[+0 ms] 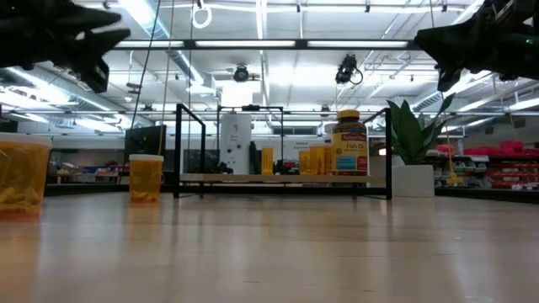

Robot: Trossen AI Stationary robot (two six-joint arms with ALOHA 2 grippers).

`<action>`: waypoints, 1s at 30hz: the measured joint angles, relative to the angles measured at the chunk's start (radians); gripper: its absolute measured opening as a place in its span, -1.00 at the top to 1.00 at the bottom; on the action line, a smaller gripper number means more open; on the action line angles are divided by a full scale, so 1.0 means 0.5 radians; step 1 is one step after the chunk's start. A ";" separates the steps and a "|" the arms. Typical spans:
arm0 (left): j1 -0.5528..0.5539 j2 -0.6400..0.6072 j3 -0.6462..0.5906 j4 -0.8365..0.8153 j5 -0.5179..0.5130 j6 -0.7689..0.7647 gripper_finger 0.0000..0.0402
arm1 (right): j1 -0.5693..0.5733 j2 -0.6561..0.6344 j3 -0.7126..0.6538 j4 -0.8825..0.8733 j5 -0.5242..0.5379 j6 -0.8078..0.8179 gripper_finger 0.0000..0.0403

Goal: Pick and place medicine bottles onto shelf by color
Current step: Put the large orange bottle on the shelf

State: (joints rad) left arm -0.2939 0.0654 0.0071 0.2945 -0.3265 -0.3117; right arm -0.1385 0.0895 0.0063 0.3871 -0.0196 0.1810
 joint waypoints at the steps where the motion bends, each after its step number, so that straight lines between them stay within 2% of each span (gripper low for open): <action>1: 0.002 0.002 0.000 -0.011 -0.081 -0.034 0.47 | 0.000 0.000 0.000 0.000 0.000 0.000 0.72; 4: 0.052 0.062 0.036 -0.120 -0.252 -0.143 0.49 | 0.000 0.000 0.000 0.000 0.000 0.000 0.72; 8: 0.118 0.249 0.212 -0.476 -0.256 -0.433 0.54 | 0.000 0.000 0.000 0.000 0.000 0.000 0.72; 12: 0.146 0.545 0.443 -0.841 -0.230 -0.522 0.50 | 0.000 0.000 0.000 0.000 0.000 0.000 0.72; 16: 0.146 0.875 0.687 -1.082 -0.132 -0.609 0.29 | 0.000 0.000 0.000 0.000 0.000 0.000 0.72; 22: 0.146 1.263 0.999 -1.686 -0.047 -0.716 -0.16 | 0.000 0.000 0.000 0.000 0.000 0.000 0.72; 25: 0.181 1.396 1.047 -1.765 -0.013 -0.651 -0.34 | 0.000 0.000 0.000 0.000 0.000 0.000 0.72; 30: 0.368 1.579 1.051 -1.773 0.233 -0.503 -0.49 | 0.000 0.000 0.000 0.000 0.000 0.000 0.72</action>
State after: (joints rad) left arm -0.1097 0.8550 0.5323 -0.5918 -0.2098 -0.5630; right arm -0.1383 0.0895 0.0063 0.3870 -0.0196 0.1810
